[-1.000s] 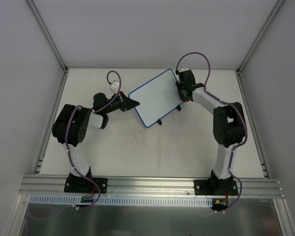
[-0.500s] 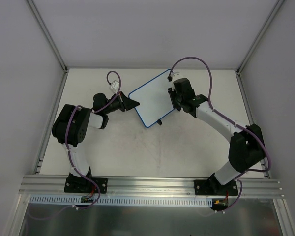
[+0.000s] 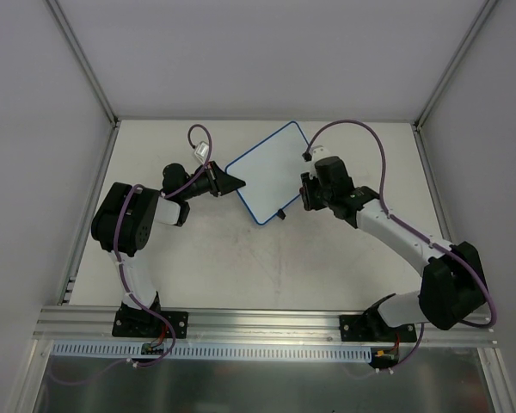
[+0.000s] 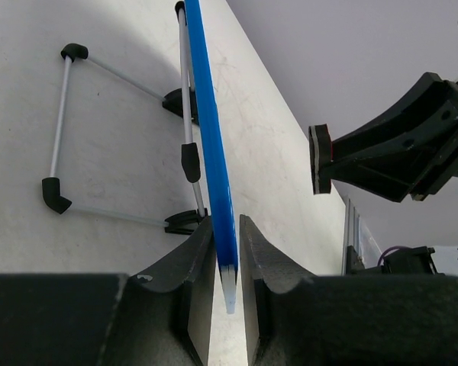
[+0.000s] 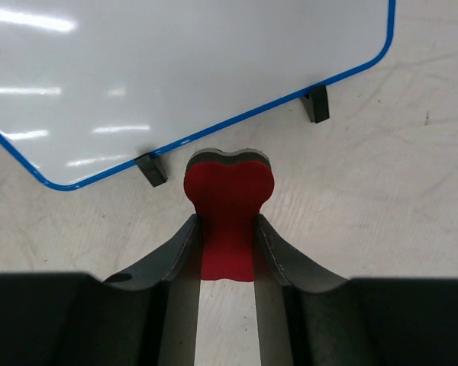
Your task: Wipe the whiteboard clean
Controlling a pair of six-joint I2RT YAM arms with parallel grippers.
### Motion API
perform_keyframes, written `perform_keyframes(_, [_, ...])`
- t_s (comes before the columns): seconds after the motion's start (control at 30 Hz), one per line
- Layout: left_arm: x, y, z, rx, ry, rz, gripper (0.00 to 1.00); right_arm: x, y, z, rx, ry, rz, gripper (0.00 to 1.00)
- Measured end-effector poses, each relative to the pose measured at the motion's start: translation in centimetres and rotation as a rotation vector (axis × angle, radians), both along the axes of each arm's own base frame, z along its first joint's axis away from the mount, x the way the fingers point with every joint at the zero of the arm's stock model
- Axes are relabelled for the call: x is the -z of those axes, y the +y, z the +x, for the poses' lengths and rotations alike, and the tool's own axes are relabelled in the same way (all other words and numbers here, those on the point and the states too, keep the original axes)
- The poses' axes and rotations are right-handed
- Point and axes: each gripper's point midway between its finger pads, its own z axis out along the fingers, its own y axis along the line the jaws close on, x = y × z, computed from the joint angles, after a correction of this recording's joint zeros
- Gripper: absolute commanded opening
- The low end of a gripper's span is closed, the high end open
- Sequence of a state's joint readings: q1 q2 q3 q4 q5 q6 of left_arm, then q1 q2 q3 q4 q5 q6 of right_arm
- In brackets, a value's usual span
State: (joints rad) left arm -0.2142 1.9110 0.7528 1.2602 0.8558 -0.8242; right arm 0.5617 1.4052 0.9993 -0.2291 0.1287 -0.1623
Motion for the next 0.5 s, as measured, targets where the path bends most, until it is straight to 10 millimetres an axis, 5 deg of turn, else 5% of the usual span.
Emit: perform_keyframes(0.5, [1.0,0.0,-0.3,0.007,0.036,-0.007,0.44,2.4,1.2,-4.2,-0.089,0.086,0.06,0.0])
